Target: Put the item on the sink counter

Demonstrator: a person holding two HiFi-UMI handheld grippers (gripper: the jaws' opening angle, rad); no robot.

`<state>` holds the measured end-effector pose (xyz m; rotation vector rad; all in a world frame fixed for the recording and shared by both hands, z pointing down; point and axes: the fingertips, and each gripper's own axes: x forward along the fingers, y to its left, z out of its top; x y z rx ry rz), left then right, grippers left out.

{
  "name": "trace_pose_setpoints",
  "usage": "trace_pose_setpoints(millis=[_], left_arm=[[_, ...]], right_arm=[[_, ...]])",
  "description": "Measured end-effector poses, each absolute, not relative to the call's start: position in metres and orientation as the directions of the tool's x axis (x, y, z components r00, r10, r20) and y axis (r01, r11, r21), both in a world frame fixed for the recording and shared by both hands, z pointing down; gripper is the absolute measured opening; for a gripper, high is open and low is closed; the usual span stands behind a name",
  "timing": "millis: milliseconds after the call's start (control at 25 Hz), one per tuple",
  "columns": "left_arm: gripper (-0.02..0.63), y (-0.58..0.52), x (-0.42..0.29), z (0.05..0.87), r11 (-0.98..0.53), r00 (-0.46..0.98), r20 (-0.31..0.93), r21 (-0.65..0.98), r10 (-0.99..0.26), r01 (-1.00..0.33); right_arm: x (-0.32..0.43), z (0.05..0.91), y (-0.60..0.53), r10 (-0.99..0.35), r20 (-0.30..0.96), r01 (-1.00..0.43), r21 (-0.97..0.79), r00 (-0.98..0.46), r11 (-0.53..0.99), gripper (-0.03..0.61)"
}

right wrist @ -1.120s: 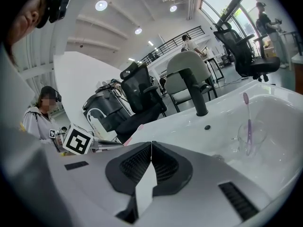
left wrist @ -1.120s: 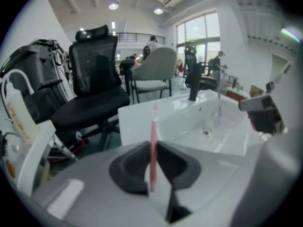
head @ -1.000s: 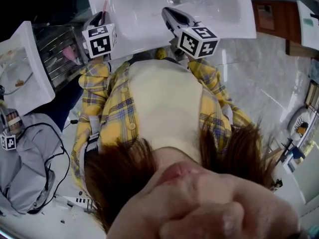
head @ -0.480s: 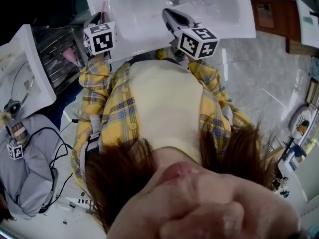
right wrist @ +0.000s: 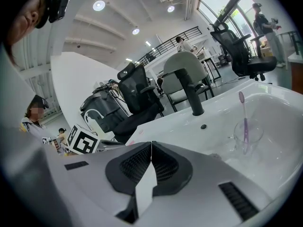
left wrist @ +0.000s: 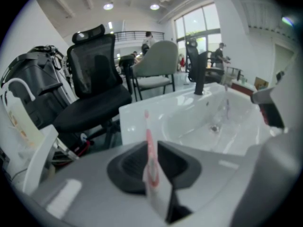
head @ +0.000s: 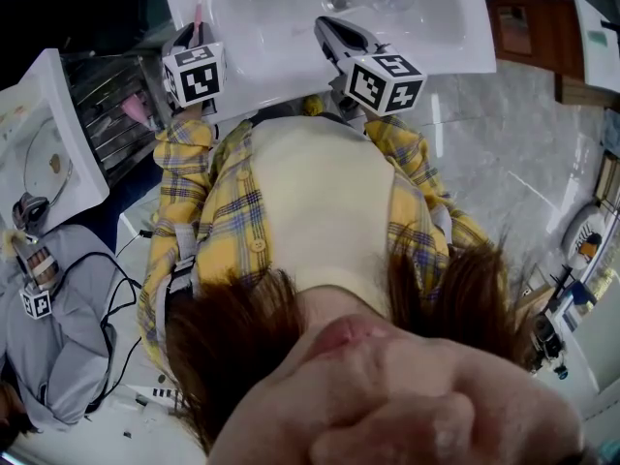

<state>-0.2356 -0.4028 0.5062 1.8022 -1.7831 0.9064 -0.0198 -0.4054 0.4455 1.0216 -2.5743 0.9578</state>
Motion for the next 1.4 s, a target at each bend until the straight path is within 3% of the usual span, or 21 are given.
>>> trace_pose_setpoints(millis=[560, 1120, 1400], left_arm=[[0.054, -0.399, -0.226, 0.468, -0.037, -0.022, 0.629, -0.081, -0.777, -0.996], [0.031, -0.398, -0.191, 0.421, -0.107, 0.129, 0.479, 0.072, -0.869, -0.992], [0.008, -0.392, -0.159, 0.409, -0.199, 0.269, 0.417, 0.204, -0.868, -0.959]], right_arm=[[-0.020, 0.441, -0.399, -0.527, 0.400, -0.661, -0.497, -0.750, 0.563, 0.014], [-0.018, 0.437, -0.390, -0.539, 0.390, -0.664, -0.489, -0.747, 0.566, 0.014], [-0.016, 0.435, -0.390, -0.544, 0.386, -0.666, -0.483, -0.745, 0.568, 0.014]])
